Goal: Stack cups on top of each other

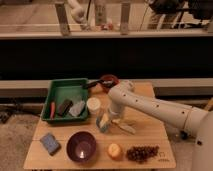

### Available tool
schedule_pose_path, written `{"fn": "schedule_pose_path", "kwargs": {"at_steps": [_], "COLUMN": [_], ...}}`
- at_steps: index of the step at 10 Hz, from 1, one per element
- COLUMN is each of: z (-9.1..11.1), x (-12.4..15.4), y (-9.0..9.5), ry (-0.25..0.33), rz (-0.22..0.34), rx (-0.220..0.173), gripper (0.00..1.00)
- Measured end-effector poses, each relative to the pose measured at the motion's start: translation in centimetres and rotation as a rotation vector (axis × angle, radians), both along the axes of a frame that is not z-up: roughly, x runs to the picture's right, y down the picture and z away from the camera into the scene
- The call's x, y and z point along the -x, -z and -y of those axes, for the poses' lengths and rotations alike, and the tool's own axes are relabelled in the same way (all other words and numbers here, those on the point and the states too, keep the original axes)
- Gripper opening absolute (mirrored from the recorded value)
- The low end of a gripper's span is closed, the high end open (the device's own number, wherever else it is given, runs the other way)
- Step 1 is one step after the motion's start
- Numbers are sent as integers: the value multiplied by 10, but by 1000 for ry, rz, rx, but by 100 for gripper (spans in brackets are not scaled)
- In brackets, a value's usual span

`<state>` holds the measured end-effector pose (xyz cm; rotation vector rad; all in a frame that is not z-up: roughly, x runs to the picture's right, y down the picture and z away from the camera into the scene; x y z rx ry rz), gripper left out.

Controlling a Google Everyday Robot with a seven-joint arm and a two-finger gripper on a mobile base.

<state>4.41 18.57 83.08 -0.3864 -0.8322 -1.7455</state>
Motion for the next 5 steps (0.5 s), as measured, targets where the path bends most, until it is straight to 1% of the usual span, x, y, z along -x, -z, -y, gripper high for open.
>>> {"fn": "schedule_pose_path", "kwargs": {"at_steps": [2, 3, 5], "z": [-2, -1, 4], "x": [0, 0, 2], "y": [-4, -5, -3], "ry": [-1, -2, -12], "rz": [2, 3, 10], "rx": [17, 17, -4], "gripper": [53, 41, 25]}}
